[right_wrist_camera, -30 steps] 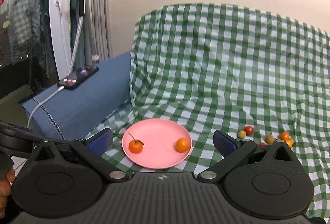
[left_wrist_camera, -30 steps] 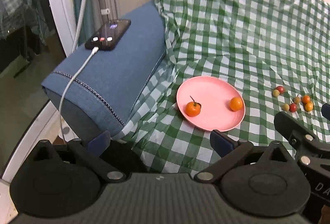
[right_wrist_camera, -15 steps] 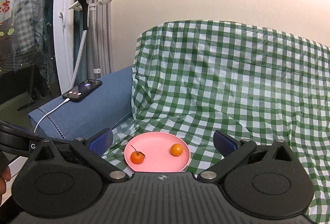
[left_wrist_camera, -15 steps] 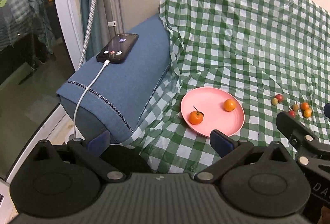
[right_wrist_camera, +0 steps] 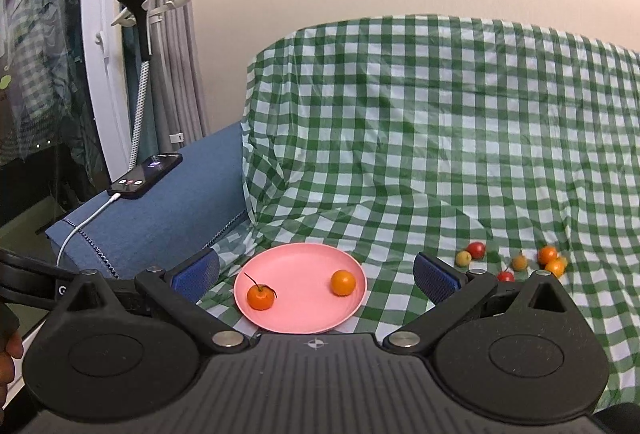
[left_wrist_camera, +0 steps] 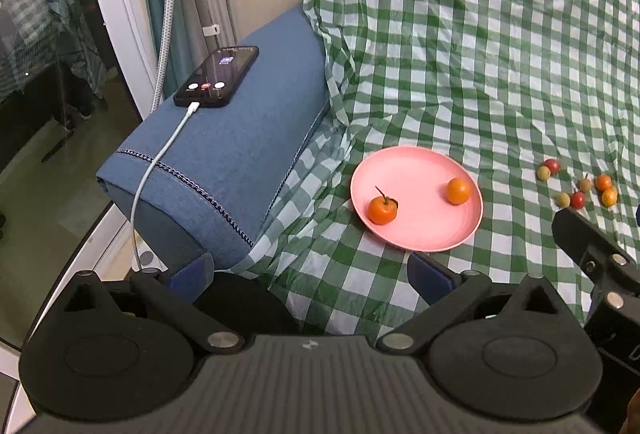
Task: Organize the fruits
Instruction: 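Lift both tools away from the plate, then grasp a yellow cherry tomato with left tool while right tool grasps an orange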
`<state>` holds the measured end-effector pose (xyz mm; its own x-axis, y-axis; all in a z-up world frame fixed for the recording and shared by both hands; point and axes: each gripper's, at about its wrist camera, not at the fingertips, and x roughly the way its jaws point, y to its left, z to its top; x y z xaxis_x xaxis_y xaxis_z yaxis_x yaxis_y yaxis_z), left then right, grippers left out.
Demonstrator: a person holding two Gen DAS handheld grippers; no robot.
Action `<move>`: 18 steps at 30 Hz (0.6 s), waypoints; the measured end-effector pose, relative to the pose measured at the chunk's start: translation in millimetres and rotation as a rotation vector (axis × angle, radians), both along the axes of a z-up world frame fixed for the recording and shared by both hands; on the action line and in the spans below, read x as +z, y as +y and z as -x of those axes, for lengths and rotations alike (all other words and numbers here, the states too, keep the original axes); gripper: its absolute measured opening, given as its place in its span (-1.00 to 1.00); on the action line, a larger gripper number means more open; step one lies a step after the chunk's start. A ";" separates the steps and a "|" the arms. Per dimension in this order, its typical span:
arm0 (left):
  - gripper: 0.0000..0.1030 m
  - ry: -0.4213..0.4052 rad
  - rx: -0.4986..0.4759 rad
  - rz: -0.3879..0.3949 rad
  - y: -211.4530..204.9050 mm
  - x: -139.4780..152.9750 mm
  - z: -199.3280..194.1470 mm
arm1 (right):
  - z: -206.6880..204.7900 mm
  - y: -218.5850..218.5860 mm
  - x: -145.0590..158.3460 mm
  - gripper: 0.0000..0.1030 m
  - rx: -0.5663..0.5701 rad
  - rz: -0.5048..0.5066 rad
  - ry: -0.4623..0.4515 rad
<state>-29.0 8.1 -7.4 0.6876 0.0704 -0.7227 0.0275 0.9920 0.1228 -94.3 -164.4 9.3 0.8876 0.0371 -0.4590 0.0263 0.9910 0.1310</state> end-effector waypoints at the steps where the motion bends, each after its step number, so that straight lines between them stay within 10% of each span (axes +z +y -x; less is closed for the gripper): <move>1: 1.00 0.003 -0.001 -0.007 -2.0 -1.0 -1.6 | -1.0 -2.2 -2.0 0.99 -0.004 -0.009 0.003; 18: 1.00 0.136 -0.102 -0.089 -82.8 -24.9 -66.5 | -21.5 -108.2 -56.1 0.99 -0.401 -0.043 0.073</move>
